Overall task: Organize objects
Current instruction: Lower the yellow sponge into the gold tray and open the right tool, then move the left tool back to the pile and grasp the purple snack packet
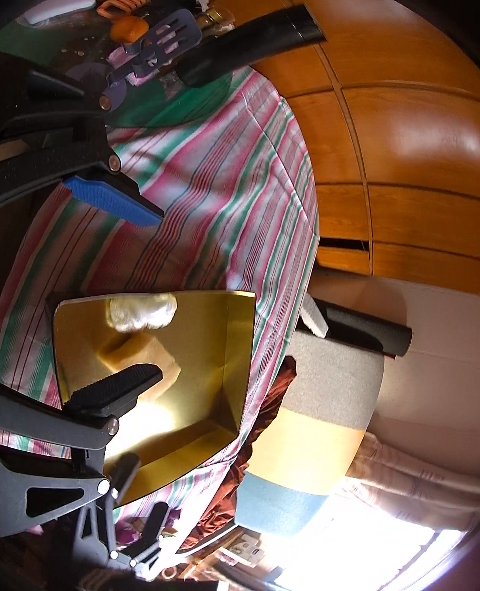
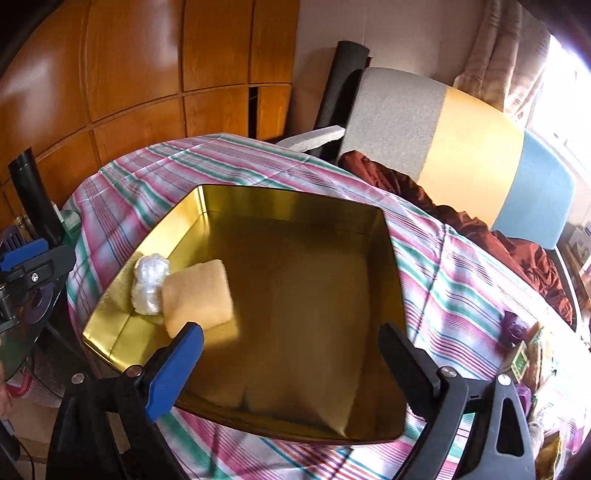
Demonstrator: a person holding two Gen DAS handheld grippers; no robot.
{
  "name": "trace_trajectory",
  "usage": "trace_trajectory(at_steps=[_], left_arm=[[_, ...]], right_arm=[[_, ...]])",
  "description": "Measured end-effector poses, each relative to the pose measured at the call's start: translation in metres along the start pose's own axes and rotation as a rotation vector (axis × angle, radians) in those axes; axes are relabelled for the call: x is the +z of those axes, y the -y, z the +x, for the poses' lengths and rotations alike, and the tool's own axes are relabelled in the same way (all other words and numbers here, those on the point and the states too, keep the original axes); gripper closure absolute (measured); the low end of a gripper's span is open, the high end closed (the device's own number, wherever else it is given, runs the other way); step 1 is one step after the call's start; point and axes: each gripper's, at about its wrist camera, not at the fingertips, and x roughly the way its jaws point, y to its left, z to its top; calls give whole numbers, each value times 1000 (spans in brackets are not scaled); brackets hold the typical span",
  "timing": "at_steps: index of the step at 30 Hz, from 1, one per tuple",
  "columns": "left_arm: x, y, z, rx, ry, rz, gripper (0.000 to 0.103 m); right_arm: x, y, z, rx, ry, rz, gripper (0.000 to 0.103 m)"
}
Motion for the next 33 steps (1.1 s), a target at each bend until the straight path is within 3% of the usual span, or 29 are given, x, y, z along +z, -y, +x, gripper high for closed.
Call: trace_trajectory(at_steps=[9,18,20,23,29,33], left_arm=[[-2,77,1,-129,-22,166,16],[-6,190,1,-326,-45,382,16],[-11,219,5,-369,-67,425,16],[-20,259,13,-435,-119,468,18],[-42,331,45,-528,-272,486,26],[-59,370,78,-543,-395,460,35]], right_arm=[[-27,142,-38,-228,-47,187,5],[-89,308,-81,-492,-14,560,5],[-112,333,-87,-497,2,694,5],[-134,360,-92,-433,4,871,5],[-134,360,-93,-378,16,884,5],[-130,358,-94,-373,34,863,5]])
